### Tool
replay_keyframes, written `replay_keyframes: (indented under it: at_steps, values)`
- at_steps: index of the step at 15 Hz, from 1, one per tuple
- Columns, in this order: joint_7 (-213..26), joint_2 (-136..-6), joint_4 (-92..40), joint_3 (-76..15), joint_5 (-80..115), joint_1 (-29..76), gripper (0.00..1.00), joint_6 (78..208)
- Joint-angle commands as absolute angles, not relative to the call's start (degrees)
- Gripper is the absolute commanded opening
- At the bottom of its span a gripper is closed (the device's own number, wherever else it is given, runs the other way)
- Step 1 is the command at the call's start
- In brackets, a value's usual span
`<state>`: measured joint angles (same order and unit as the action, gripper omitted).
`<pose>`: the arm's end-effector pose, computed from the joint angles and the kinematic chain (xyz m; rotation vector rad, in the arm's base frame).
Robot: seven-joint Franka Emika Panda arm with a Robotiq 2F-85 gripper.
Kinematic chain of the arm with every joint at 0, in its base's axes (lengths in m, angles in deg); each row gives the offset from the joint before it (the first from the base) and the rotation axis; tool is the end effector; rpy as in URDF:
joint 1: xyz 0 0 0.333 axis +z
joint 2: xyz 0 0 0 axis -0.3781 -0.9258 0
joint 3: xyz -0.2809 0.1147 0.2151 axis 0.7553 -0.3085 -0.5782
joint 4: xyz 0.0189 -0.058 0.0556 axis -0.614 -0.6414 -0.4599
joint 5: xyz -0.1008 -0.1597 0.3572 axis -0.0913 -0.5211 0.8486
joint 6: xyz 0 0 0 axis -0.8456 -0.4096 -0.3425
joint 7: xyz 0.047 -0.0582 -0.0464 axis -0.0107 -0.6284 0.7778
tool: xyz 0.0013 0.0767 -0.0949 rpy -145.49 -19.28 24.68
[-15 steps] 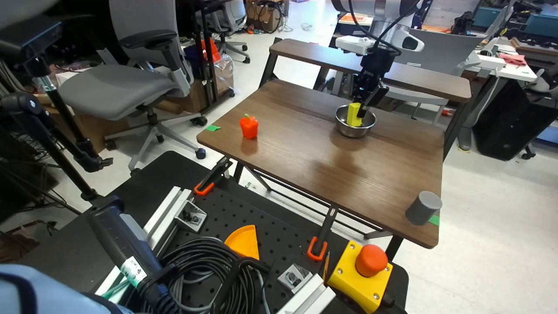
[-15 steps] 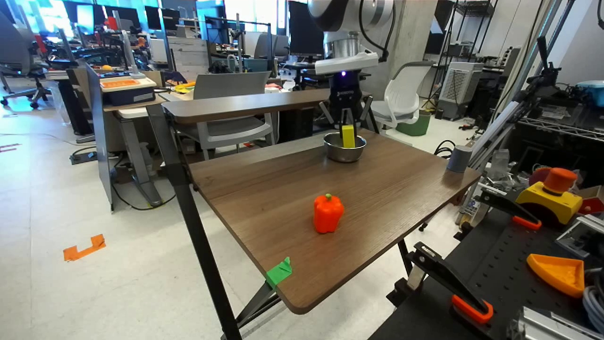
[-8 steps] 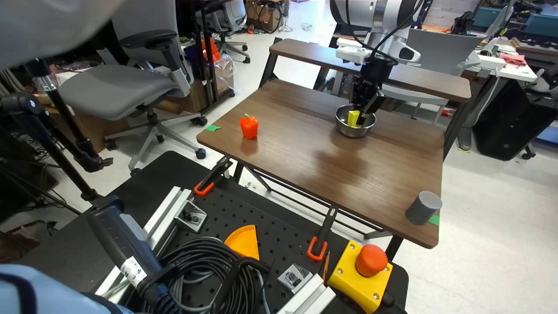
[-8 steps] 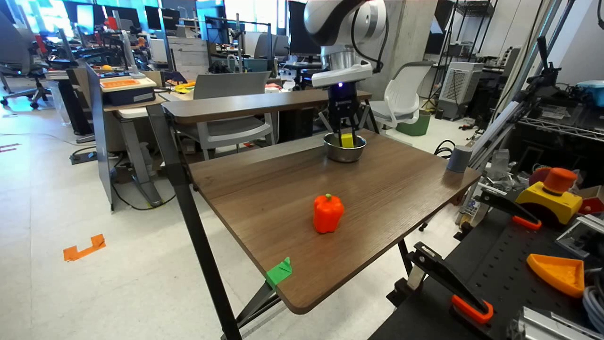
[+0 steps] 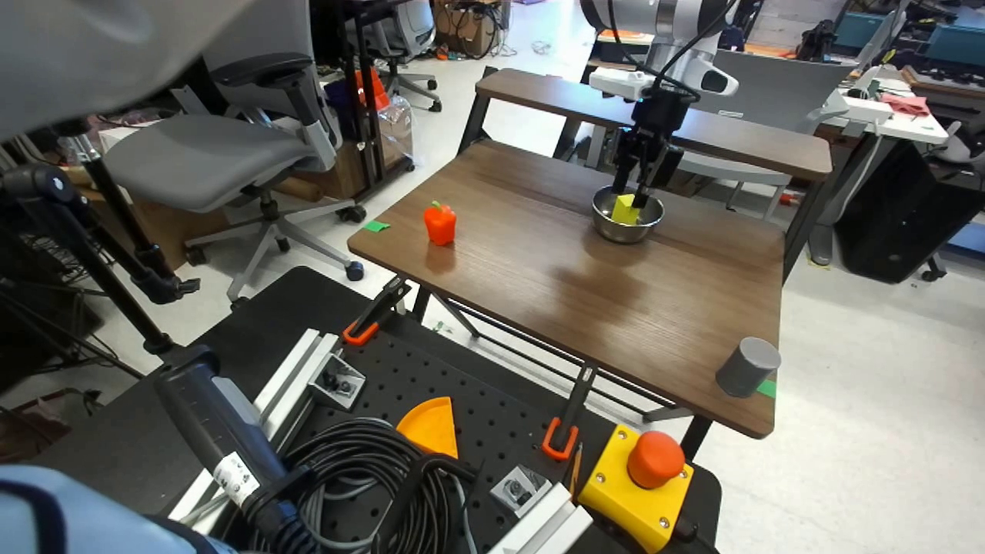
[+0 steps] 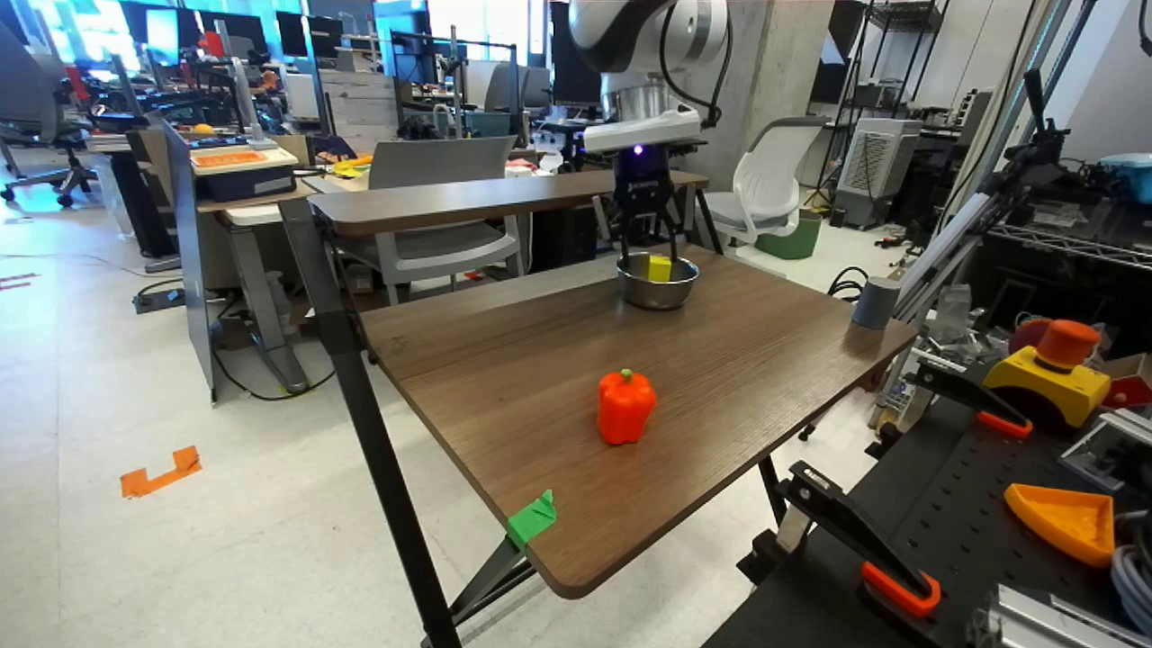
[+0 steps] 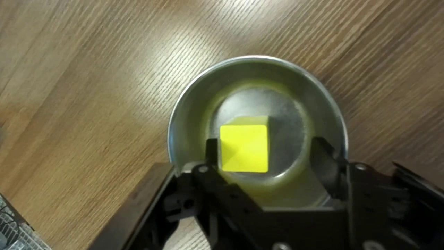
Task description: Put the yellow block inside the silver bowl
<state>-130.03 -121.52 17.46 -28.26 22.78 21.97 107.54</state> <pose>0.8137 -0.0488 0.1645 2.7386 -1.1524 -0.3904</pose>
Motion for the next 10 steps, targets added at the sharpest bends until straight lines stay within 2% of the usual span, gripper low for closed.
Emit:
replay_keyframes:
  at_steps: [1, 3, 4, 10]
  values:
    - [-125.9, -115.5, 13.4, -31.0, 24.5, 21.7, 1.0, 107.9]
    - [-123.1, -110.8, 9.6, -32.0, 23.8, 22.2, 1.0, 106.5]
    - [-126.0, -116.9, 15.8, -30.8, 23.0, 22.2, 0.99, 107.4]
    - [-123.7, -112.0, 11.2, -30.7, 23.7, 22.9, 1.0, 106.5]
